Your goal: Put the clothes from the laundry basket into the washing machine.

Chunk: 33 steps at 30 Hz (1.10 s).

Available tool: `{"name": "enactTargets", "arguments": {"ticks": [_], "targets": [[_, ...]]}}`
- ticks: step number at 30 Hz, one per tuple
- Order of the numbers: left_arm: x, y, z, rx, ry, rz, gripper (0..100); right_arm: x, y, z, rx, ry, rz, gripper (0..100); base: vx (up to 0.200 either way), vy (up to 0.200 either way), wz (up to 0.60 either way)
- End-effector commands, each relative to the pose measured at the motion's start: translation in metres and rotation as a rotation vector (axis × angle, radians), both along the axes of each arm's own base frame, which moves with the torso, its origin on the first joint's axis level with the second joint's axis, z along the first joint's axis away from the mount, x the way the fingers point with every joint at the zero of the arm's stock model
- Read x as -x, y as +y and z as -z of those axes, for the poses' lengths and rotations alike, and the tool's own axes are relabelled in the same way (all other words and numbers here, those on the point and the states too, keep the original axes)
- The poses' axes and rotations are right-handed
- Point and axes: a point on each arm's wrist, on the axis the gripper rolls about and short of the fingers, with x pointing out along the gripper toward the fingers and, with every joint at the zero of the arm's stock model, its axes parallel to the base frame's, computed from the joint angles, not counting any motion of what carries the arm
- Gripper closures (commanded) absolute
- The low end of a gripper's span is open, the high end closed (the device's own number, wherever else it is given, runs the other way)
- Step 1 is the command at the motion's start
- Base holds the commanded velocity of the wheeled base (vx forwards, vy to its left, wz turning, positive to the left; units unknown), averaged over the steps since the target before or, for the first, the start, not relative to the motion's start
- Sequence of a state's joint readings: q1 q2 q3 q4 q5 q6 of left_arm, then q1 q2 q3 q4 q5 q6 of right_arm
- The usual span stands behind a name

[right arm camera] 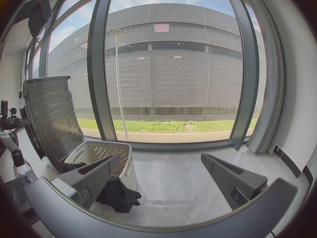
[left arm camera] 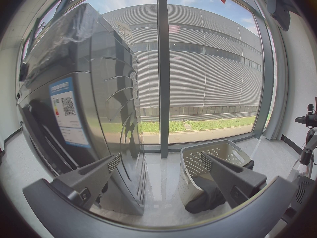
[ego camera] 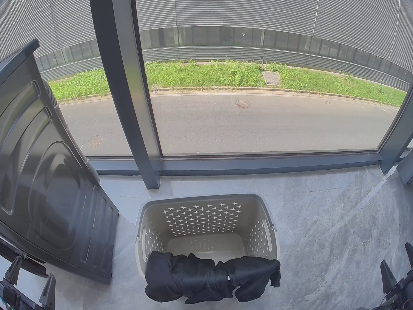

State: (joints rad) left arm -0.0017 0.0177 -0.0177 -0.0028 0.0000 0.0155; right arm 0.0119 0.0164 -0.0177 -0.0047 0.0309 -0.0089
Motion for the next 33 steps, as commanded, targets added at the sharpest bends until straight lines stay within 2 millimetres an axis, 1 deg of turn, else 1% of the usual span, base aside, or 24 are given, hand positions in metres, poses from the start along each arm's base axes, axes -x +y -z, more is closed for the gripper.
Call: {"name": "enactTargets", "arguments": {"ticks": [1,26,33], "targets": [[0.0002,0.0,0.0044,0.0,-0.002,0.0,0,-0.0001,0.0,0.0051,0.0,0.0,-0.002,0,-0.2,0.0,0.0],[0.0002,0.0,0.0044,0.0,-0.002,0.0,0,-0.0001,0.0,0.0053,0.0,0.001,0.0,0,-0.2,0.0,0.0],[0.0002,0.0,0.0044,-0.001,-0.002,0.001,0,-0.0001,0.0,0.0051,0.0,0.0,0.0,0,0.0,0.0,0.0]]}}
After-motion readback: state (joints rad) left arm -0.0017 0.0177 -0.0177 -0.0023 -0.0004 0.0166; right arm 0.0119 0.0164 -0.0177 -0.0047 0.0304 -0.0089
